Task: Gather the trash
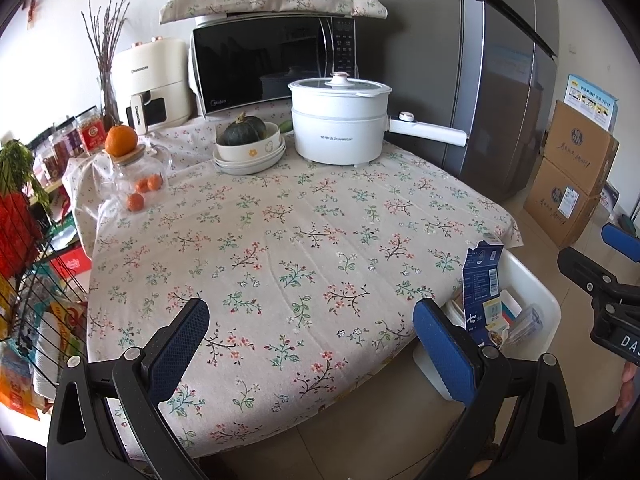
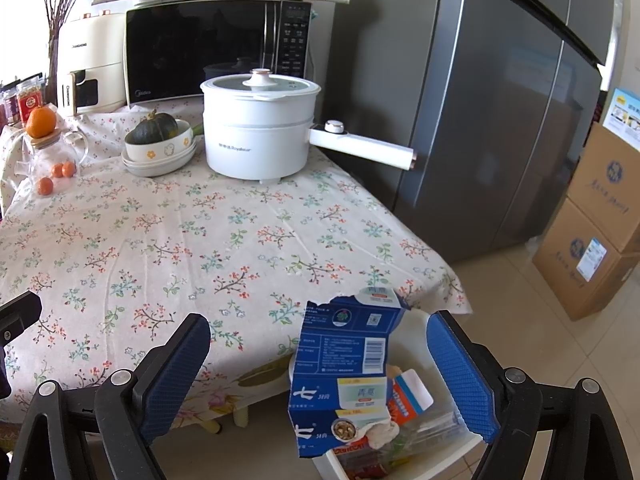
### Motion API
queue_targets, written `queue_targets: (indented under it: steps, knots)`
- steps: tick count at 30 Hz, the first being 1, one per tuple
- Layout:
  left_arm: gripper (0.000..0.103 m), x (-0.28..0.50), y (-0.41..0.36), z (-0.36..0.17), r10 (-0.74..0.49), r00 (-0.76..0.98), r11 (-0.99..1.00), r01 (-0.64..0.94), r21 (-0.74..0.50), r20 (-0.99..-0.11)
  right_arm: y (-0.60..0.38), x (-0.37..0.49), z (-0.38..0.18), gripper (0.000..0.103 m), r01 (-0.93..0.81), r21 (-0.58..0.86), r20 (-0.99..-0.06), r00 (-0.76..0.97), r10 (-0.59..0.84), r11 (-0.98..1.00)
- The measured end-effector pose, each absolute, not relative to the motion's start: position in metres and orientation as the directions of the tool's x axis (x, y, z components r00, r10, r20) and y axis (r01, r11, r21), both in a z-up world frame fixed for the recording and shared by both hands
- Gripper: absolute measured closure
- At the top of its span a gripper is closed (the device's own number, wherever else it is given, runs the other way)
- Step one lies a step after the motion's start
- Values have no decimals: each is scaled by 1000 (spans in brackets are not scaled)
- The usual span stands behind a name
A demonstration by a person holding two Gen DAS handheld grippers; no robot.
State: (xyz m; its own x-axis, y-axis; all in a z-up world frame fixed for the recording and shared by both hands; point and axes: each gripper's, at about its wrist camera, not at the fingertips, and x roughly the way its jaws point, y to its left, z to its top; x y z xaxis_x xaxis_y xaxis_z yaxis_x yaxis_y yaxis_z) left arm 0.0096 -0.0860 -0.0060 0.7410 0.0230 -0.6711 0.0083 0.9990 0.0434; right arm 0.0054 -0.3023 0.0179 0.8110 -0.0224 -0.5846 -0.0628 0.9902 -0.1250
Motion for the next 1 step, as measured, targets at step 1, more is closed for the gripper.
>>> queue_targets:
  steps: [1]
  knots:
    - [0, 13, -83, -5, 22, 732, 999, 4, 37, -681, -303, 6, 17, 11, -65, -126, -584, 811, -21, 990]
